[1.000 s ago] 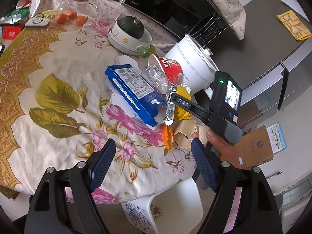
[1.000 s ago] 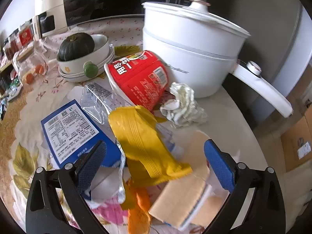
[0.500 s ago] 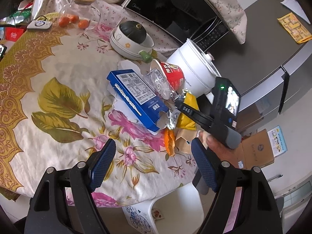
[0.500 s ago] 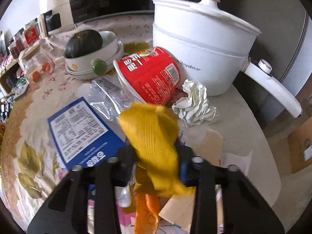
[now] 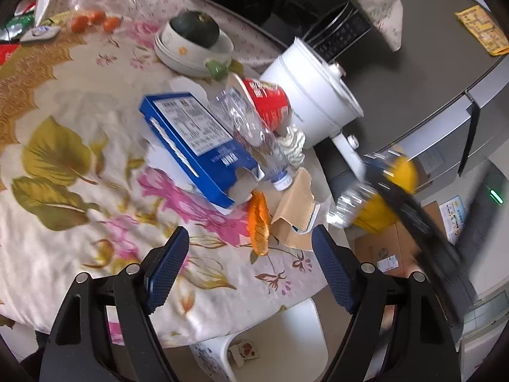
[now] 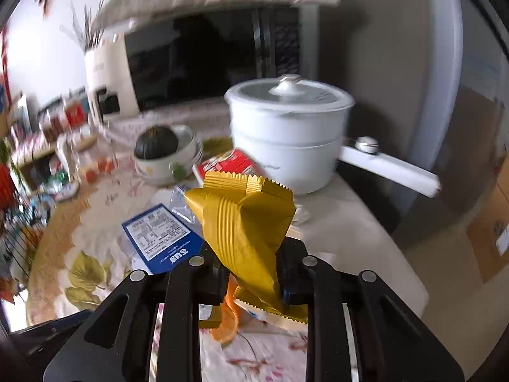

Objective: Collect trash
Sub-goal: 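Grasp and lift the yellow snack wrapper with the right tool while the left tool reaches toward an orange peel, then close the left tool on the orange peel piece and lift it, then carry the wrapper and peel over the white bin and open both tools, then grasp the brown cardboard piece on the table with the right tool, then grasp the crumpled white tissue with the left tool while the right tool holds the cardboard, then carry the tissue and cardboard over the white bin and open both tools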

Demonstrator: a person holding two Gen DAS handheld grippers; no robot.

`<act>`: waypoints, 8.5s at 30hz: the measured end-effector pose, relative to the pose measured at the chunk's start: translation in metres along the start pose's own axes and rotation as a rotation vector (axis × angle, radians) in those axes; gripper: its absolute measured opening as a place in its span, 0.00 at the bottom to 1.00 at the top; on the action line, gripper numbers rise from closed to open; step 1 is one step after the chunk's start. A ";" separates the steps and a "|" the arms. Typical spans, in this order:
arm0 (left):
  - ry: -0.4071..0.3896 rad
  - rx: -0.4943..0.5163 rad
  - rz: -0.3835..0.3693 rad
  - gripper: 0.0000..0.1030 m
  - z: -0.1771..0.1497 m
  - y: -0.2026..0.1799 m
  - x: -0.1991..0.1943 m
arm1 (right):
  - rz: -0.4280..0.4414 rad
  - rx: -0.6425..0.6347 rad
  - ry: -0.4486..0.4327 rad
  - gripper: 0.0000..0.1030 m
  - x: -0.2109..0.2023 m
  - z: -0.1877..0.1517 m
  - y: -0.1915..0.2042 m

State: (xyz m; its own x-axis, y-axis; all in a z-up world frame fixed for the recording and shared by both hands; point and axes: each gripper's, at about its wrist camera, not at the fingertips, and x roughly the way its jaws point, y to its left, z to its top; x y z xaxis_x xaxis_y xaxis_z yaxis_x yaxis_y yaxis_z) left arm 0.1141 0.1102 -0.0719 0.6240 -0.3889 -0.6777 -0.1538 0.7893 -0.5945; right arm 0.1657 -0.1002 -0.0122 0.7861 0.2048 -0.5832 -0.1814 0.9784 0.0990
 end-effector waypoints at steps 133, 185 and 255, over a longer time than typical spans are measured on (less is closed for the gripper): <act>0.191 0.396 0.012 0.68 -0.121 -0.085 0.030 | -0.369 0.297 0.159 0.93 -0.103 -0.150 -0.129; 0.089 0.102 0.008 0.68 -0.043 -0.008 -0.004 | 0.049 0.516 0.332 0.15 0.089 -0.062 -0.115; -0.138 0.528 0.063 0.04 0.022 -0.178 0.097 | 0.251 0.725 0.054 0.07 -0.039 -0.079 -0.196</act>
State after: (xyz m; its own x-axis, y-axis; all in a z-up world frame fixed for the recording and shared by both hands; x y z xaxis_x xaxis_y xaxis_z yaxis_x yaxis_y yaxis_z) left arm 0.2189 -0.0582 -0.0223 0.7259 -0.2957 -0.6210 0.1892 0.9539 -0.2330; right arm 0.1236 -0.3025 -0.0723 0.7393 0.4395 -0.5101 0.0967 0.6805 0.7264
